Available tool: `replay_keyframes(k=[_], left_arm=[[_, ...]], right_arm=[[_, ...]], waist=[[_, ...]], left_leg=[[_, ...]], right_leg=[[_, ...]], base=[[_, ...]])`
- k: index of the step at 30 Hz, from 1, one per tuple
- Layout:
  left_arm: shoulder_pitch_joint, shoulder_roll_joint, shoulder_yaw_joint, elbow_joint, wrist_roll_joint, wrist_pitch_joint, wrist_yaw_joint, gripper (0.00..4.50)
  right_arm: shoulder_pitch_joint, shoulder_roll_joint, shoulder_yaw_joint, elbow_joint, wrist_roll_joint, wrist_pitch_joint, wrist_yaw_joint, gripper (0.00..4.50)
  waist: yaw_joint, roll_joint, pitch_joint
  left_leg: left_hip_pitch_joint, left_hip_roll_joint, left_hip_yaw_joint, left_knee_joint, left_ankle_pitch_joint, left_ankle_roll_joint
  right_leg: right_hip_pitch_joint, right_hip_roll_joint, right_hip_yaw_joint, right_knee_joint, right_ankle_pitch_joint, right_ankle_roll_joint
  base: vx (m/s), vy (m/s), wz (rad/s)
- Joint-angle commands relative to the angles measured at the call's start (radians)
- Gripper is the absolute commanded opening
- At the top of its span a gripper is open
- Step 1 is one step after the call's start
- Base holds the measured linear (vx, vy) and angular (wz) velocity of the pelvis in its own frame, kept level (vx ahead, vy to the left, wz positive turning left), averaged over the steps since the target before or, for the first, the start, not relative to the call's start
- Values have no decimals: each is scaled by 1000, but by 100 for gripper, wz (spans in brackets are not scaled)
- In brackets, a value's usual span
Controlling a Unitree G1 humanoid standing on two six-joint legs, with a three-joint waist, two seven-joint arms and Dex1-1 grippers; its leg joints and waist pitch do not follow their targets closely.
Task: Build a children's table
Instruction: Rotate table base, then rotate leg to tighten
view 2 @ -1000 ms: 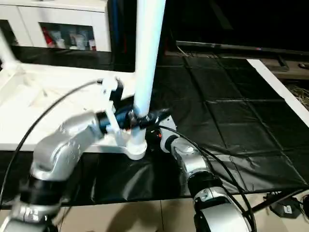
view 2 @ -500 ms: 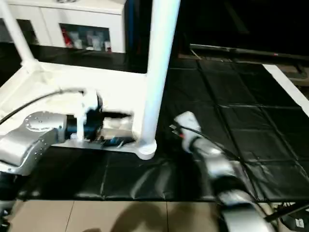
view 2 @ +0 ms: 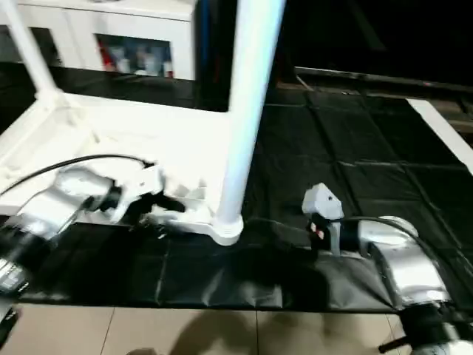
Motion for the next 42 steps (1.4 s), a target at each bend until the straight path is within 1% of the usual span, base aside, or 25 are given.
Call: replay_keyframes(k=[1,2,3,5,6,8,9,10,11,12,13,14,16,17,19,22,26,27,29,32,35,38,39,40,42], left_arm=[[-35,-23,-4,61,22,-49,1,256],[-35,-23,-4,61,22,-49,1,243],[-58,-43,-1,114,29,-78,4,234],[-76,-59,2,155,31,-97,4,224],[-85,-63,-2,172,37,-107,5,211],[-97,-66,-7,198,48,-123,3,193],[-117,-74,-8,243,60,-148,-1,193],[-119,-75,-8,246,60,-149,-1,181],[-130,-81,-5,272,64,-161,-4,158],[-144,-88,-2,305,71,-178,-9,158],[-151,-92,-1,322,76,-187,-11,147],[-154,-94,0,332,79,-192,-15,147],[-164,-101,3,359,84,-206,-25,124],[-169,-103,1,373,88,-212,-34,116],[-172,-104,1,381,90,-217,-37,112],[-178,-108,5,399,91,-223,-43,74],[-192,-115,17,438,94,-230,-73,69],[-193,-115,15,442,97,-230,-77,40],[-198,-116,16,456,103,-238,-81,40],[-200,-117,15,468,112,-247,-84,15],[-197,-121,15,469,113,-246,-87,6],[-188,-128,19,465,106,-236,-101,6],[-174,-133,22,454,99,-228,-118,6],[-157,-137,21,439,95,-225,-133,6],[-141,-139,15,424,96,-226,-145,6]], right_arm=[[19,-22,1,-45,29,36,16,450],[19,-22,1,-45,29,36,16,450],[30,-26,3,-69,37,52,17,450],[38,-28,4,-83,40,60,16,450],[41,-29,4,-87,41,64,15,450],[47,-32,4,-98,45,73,17,450],[55,-36,1,-118,53,95,16,450],[56,-36,0,-120,54,96,16,450],[61,-38,-1,-130,56,105,16,450],[68,-40,-3,-144,61,116,16,450],[72,-41,-4,-150,64,123,16,450],[77,-41,-4,-155,65,125,15,450],[88,-43,-5,-167,70,129,10,450],[96,-44,-6,-176,74,130,8,450],[99,-44,-7,-180,75,133,8,450],[101,-44,-7,-186,77,137,6,450],[106,-42,-6,-201,82,148,3,450],[106,-42,-5,-201,82,147,3,450],[106,-42,-5,-203,84,149,0,450],[105,-39,-6,-203,90,152,-6,450],[96,-22,-16,-190,93,153,-27,450],[75,4,-20,-177,102,168,-50,450],[60,28,-17,-159,84,144,-78,450],[46,49,-13,-141,73,133,-98,450],[31,65,-10,-122,66,125,-111,450]], waist=[[6,13,-77],[8,12,-78],[8,12,-78],[10,11,-81],[11,14,-81],[11,12,-80],[12,18,-79],[12,15,-79],[14,14,-78],[16,20,-79],[17,18,-79],[19,22,-80],[21,20,-79],[25,22,-77],[27,21,-77],[29,21,-78],[31,23,-79],[32,24,-81],[31,24,-81],[32,24,-81],[31,24,-81],[30,25,-82],[29,24,-84],[29,26,-84],[26,26,-85]], left_leg=[[-5,66,-27,-56,-26,103],[-7,64,-27,-57,-25,100],[-8,65,-28,-57,-21,97],[-8,63,-28,-55,-15,99],[-8,65,-29,-55,-11,98],[-8,66,-30,-56,-16,94],[-9,64,-30,-55,-17,96],[-7,61,-27,-54,-19,99],[-7,63,-28,-56,-21,97],[-7,64,-29,-56,-25,94],[-7,63,-28,-55,-27,93],[-6,64,-29,-55,-29,90],[-5,67,-30,-57,-37,85],[-3,66,-29,-58,-51,80],[-2,66,-28,-59,-55,77],[-3,67,-28,-58,-50,78],[-4,65,-28,-58,-47,80],[-4,66,-29,-58,-46,79],[-4,68,-30,-58,-43,82],[-6,65,-29,-58,-44,80],[-7,65,-29,-58,-42,78],[-5,68,-30,-60,-42,76],[-6,68,-30,-59,-35,74],[-6,70,-31,-59,-25,74],[-3,74,-31,-60,-20,69]], right_leg=[[65,-136,81,-82,-126,-55],[67,-137,81,-84,-132,-52],[67,-138,82,-82,-128,-51],[68,-135,80,-81,-121,-40],[66,-137,80,-80,-109,-42],[67,-139,80,-80,-106,-42],[67,-138,80,-82,-106,-41],[66,-133,80,-87,-112,-33],[67,-134,80,-86,-116,-30],[67,-136,79,-85,-115,-29],[68,-134,79,-87,-117,-23],[68,-137,79,-86,-118,-25],[67,-137,78,-88,-125,-28],[66,-138,79,-92,-155,-23],[66,-139,79,-94,-168,-22],[65,-139,79,-91,-165,-27],[65,-138,78,-93,-175,-18],[66,-139,78,-91,-171,-16],[65,-140,78,-90,-156,-17],[66,-140,78,-90,-155,-18],[66,-140,78,-90,-157,-15],[65,-143,78,-89,-152,-25],[66,-144,79,-86,-137,-33],[65,-146,79,-83,-117,-45],[63,-147,80,-79,-98,-67]], base=[[0,0,0],[0,0,0],[0,0,0],[0,0,0],[0,0,0],[0,0,0],[0,0,0],[0,0,0],[0,0,0],[0,0,0],[0,0,0],[0,0,0],[0,0,0],[0,0,0],[0,0,0],[0,0,0],[0,0,0],[0,0,0],[0,0,0],[0,0,0],[0,0,0],[0,0,0],[0,0,0],[0,0,0],[0,0,0]])
